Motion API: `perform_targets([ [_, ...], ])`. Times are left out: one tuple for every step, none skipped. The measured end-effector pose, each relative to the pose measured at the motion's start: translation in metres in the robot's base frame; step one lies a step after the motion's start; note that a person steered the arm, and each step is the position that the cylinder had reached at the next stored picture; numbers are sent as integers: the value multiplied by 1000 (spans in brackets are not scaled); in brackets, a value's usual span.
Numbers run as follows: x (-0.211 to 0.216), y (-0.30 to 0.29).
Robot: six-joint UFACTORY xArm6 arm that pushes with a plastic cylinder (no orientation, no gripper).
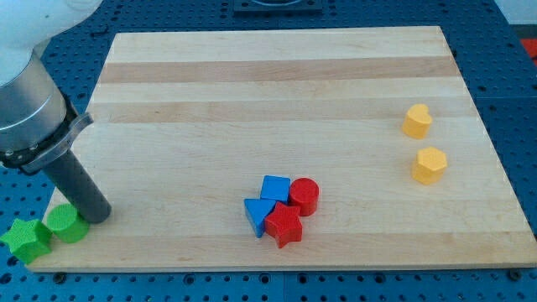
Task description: Point your arm towards the yellow hexagon
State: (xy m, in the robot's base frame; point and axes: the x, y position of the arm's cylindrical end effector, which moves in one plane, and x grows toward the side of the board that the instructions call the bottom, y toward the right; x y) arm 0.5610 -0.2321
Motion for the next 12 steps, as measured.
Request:
perform_targets([
  [2,-3],
  [2,-3],
  [-15,0],
  [-40,19],
  [-68,57],
  [-93,96],
  [-121,138],
  [-142,180],
  [-165,231],
  [-185,287],
  [-194,356],
  [-198,422],
])
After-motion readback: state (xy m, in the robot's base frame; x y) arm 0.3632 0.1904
